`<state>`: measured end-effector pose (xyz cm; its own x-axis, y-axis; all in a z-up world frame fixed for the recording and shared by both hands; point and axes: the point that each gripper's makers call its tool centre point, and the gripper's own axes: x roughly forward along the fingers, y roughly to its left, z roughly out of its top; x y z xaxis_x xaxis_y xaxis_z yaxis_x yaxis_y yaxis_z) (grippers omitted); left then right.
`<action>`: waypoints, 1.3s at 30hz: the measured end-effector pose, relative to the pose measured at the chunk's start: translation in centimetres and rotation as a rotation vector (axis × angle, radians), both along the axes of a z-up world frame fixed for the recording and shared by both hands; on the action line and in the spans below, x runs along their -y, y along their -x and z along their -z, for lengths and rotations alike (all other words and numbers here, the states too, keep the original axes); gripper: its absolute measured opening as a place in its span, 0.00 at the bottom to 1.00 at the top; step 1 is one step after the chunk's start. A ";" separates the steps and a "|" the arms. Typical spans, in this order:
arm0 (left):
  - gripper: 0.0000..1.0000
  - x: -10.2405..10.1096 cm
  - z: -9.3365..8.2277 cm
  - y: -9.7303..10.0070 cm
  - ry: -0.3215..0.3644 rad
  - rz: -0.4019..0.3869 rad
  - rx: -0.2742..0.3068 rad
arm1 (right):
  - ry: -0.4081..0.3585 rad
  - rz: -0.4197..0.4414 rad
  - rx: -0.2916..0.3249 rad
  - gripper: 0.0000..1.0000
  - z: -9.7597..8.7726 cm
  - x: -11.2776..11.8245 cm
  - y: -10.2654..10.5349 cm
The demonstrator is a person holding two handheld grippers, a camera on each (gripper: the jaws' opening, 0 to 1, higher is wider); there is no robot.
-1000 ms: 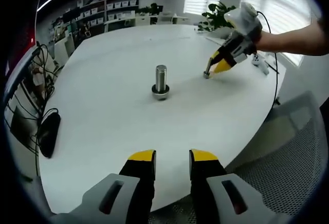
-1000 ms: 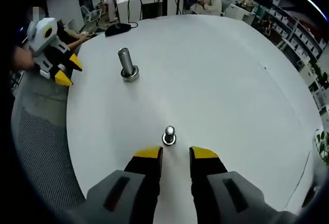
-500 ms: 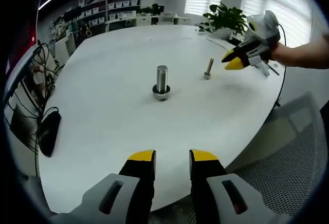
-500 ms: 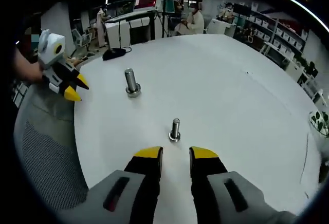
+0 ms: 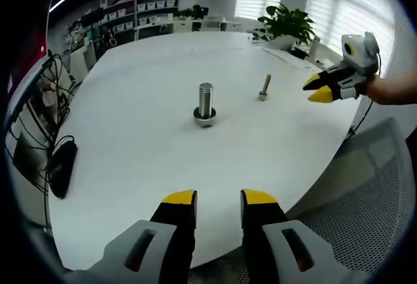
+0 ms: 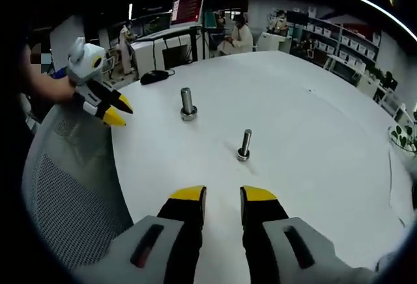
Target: Place the washer onto the threaded stud by aligning its center hole with the stud, sliding it down to the base, and recovering from edge contact or off-axis alignment until the washer reaches the visible bottom stop.
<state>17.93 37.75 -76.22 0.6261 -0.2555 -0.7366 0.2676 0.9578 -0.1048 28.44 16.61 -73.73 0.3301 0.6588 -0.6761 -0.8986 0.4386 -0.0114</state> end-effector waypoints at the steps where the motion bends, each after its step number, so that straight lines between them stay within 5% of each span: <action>1: 0.25 0.0 0.0 0.0 -0.002 0.002 -0.001 | -0.006 0.019 0.003 0.26 -0.1 0.2 0.2; 14: 0.25 0.1 0.2 0.1 -0.005 0.008 -0.011 | -0.145 0.141 -0.053 0.27 -1.3 2.0 1.7; 39: 0.25 0.0 0.1 0.1 0.000 0.003 -0.007 | -0.127 0.135 -0.026 0.27 -1.4 2.5 3.1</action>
